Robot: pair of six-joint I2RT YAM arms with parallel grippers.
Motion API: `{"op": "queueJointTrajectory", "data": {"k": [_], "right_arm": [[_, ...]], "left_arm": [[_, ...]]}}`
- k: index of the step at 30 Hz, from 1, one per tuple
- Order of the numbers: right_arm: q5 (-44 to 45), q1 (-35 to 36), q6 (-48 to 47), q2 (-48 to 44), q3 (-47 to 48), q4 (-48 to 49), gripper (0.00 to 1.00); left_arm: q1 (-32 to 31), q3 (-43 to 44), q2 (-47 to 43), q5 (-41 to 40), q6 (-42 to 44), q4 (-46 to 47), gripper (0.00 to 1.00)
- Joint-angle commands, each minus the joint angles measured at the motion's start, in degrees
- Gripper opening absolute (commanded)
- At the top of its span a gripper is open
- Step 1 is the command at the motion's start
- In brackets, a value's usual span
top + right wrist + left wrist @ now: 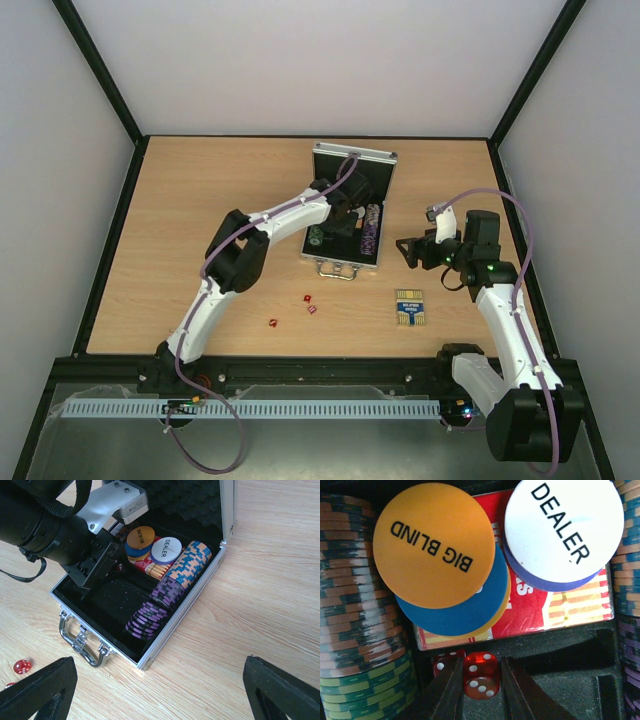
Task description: Pack up texas hold em set
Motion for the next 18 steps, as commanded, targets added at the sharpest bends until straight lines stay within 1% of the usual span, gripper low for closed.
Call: {"op": "queueJointTrajectory", "data": {"k": [1,5,11,18], "right_arm": [[-0.27,-0.21,-0.58,-0.85,-0.52,-0.74,0.92],[-0.34,-0.21,-0.57,-0.95,-0.51,-0.78,0.92],[-0.3,-0.21,-0.57,-0.9,-0.52,-0.76,0.92],[-0.32,-0.21,-0.57,-0.88,-0.56,-0.84,0.92]], "left_arm": [[0.41,1.68,1.35,-1.37,0.43,-0.64,0.22],[0.41,1.75,1.18,-1.34,0.35,-0.65,0.25],[0.42,1.94,0.65,-0.75,0.39,-0.82,0.25],[-0.47,1.65,-3.67,0.13,-0.28,-2.31,0.26]]}}
